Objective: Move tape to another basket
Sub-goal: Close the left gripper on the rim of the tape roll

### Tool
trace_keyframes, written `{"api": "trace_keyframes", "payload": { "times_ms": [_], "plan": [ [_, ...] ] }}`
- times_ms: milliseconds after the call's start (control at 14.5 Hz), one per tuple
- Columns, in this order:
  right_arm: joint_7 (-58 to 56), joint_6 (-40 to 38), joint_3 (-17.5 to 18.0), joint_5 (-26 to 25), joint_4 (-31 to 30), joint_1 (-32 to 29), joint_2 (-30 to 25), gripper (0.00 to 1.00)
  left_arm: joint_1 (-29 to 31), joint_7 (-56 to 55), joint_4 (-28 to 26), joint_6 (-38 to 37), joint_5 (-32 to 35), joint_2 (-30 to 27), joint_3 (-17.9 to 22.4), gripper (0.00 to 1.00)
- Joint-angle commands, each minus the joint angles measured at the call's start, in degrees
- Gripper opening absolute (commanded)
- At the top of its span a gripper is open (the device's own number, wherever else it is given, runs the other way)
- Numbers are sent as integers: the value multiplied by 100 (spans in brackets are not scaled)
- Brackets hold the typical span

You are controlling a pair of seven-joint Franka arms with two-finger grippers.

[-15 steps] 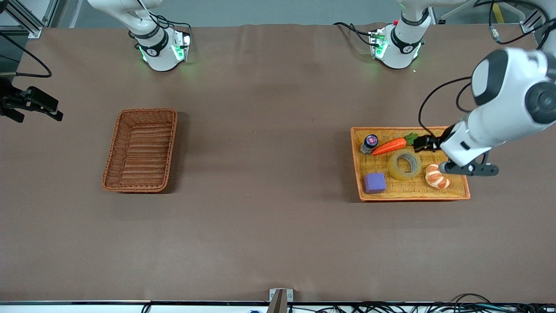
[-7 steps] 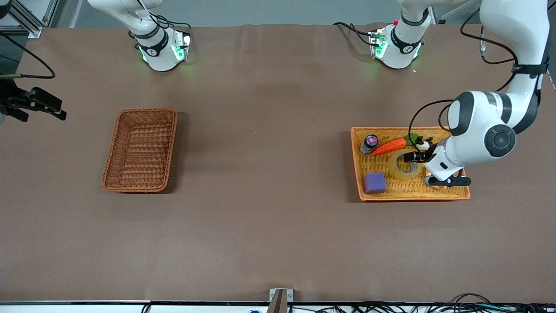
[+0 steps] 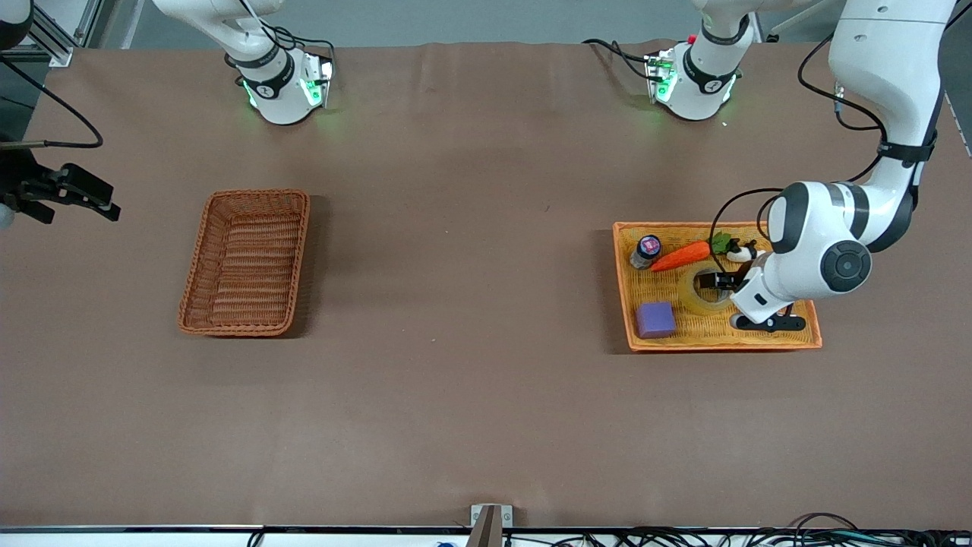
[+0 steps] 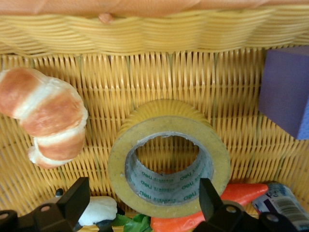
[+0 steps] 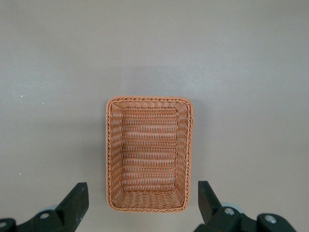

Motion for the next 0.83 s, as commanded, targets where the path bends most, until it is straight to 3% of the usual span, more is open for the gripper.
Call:
{"api": "trace_keyframes", "payload": {
  "times_ms": [0,619,688,757],
  "plan": [
    [61,66,68,-28,-112,-36,-67,100,12,57,-25,51,188,132,1,100],
    [52,14,59,-28,-86,26,-67,100,144,65,-25,306,408,502,-8,97],
    [52,-4,59,-28,-78,26,-67,100,153,65,-25,341,408,511,-8,85],
    [52,-13,59,-28,-77,26,-67,100,162,65,-42,376,408,511,-8,66]
  ]
}}
